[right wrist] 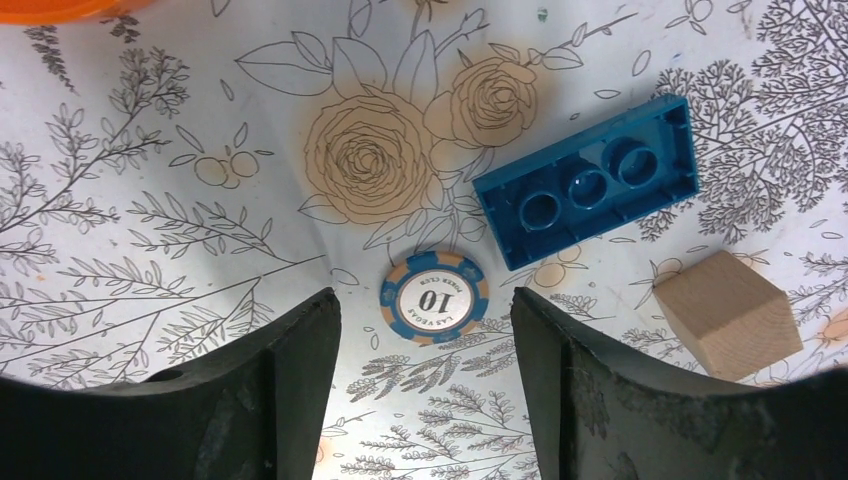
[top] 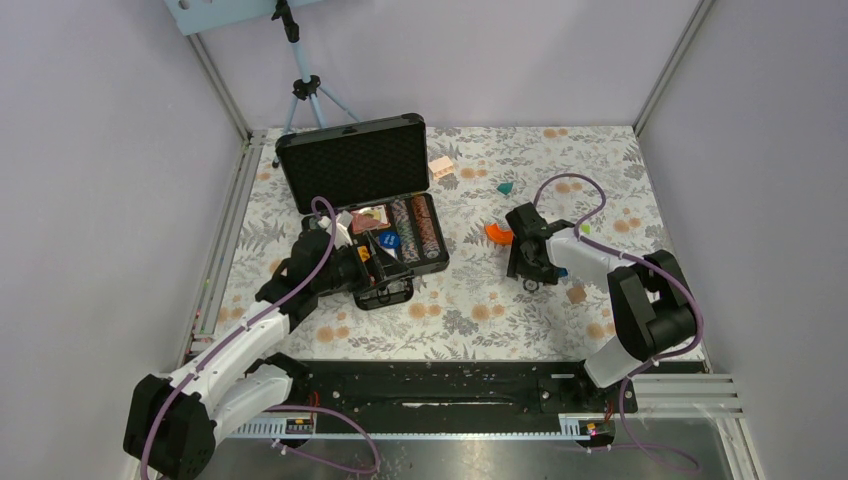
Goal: Pack up texas hold em set
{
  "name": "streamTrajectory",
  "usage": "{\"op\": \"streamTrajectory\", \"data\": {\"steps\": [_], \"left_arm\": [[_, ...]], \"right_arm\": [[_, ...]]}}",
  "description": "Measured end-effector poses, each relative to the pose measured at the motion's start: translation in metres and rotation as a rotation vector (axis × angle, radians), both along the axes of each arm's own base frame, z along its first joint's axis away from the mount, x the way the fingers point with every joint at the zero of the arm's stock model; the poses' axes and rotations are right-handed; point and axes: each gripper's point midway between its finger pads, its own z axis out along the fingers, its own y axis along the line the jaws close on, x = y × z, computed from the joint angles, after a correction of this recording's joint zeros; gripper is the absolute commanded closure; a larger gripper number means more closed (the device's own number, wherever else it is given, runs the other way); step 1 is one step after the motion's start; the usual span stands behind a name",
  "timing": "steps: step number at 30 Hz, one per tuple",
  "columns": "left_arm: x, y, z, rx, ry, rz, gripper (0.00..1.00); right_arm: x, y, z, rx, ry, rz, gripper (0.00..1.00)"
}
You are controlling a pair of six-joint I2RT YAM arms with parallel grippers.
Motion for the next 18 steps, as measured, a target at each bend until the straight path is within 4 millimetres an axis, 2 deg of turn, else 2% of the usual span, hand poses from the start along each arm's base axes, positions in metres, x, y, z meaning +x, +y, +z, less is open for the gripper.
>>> {"op": "streamTrajectory", "data": {"steps": [18], "left_arm": [[0.000,0.000,-0.003,0.005,0.008,-0.001,0.18]], "right_arm": [[0.018,0.013,-0.005,0.065,-0.092,0.044,0.35]]}}
